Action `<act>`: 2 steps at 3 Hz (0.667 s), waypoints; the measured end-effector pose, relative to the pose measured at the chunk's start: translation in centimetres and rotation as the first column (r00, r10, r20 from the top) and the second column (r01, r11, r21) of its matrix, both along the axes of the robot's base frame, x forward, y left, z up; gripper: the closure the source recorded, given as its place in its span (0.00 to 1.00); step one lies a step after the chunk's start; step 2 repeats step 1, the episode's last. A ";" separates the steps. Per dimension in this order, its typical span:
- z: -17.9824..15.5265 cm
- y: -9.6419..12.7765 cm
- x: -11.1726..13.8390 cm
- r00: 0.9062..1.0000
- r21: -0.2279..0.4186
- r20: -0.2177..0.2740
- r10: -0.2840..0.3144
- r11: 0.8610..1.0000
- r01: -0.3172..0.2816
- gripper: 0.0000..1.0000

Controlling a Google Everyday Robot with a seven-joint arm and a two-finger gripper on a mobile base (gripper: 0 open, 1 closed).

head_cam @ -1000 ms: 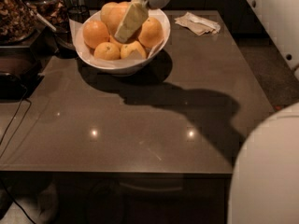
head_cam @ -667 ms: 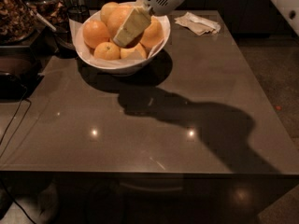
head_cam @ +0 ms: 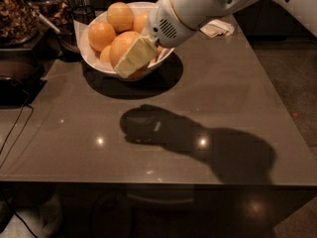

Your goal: Pick orange from white bowl

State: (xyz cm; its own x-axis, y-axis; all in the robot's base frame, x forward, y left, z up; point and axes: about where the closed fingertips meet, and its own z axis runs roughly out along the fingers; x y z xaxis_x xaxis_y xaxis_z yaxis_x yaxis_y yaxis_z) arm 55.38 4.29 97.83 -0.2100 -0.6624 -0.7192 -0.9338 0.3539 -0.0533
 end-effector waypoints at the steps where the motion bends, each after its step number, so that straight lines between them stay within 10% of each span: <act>1: -0.5 0.0 -0.2 1.000 -0.005 -0.008 0.001 1.000 -0.001 1.00; 2: -0.5 0.0 -0.2 1.000 -0.005 -0.008 0.001 1.000 -0.001 1.00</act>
Offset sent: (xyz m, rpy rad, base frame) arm 0.0000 0.0000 0.0000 0.0000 0.0000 0.0000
